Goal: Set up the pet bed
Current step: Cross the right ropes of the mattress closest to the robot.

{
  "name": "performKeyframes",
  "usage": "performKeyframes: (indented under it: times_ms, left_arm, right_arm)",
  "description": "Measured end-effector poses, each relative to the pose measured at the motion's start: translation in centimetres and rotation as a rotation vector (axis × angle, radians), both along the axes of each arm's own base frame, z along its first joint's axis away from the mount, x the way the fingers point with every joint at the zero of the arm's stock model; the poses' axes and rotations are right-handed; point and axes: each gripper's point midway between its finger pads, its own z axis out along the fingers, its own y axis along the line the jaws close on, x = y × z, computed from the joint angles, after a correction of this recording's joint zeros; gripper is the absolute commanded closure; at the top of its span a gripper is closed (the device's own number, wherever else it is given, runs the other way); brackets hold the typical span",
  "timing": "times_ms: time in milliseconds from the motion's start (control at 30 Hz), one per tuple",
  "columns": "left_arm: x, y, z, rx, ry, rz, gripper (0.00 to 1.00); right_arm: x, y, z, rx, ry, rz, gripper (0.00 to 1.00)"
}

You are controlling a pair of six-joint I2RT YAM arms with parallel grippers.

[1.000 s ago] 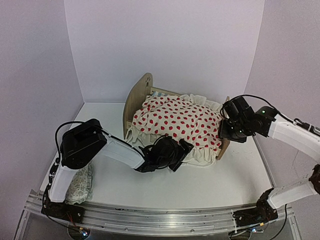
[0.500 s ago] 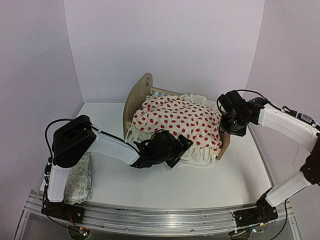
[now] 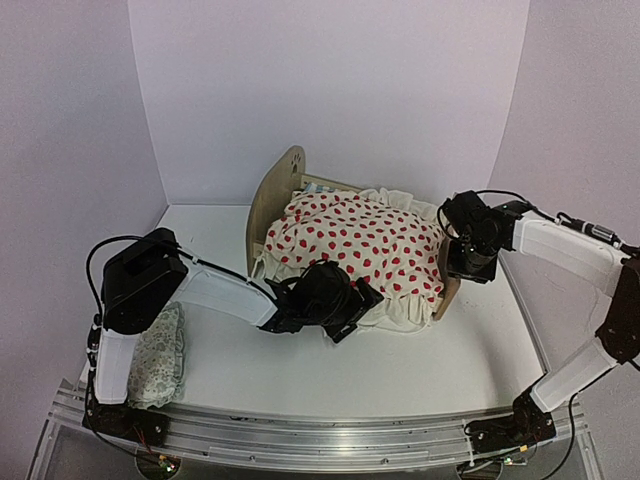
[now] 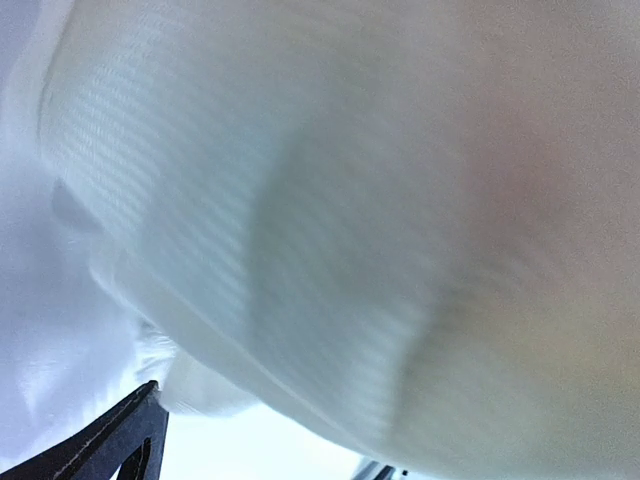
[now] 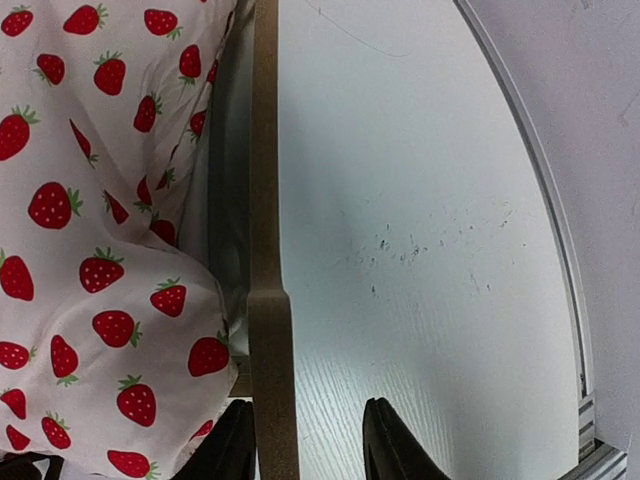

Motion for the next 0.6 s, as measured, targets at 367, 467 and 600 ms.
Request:
performKeyframes:
  times_ms: [367,467,600]
  left_arm:
    - [-1.0,1.2,0.1,0.11,-0.033,-0.089,0.01]
    - [-1.0,1.5,1.2,0.165,-0.09,-0.131,0.01]
    - [-0.7,1.5,3.3,0.256,-0.222,-0.222,0.03]
  right_arm:
    - [-0.2,1.2,-1.7,0.044,0.062,0.035,0.99]
    - [-0.1,1.4,-1.7,0.074,0.065,0.035,1.0]
    - [-0.1,1.6,-1.6,0.097,0.074,0.037,1.0]
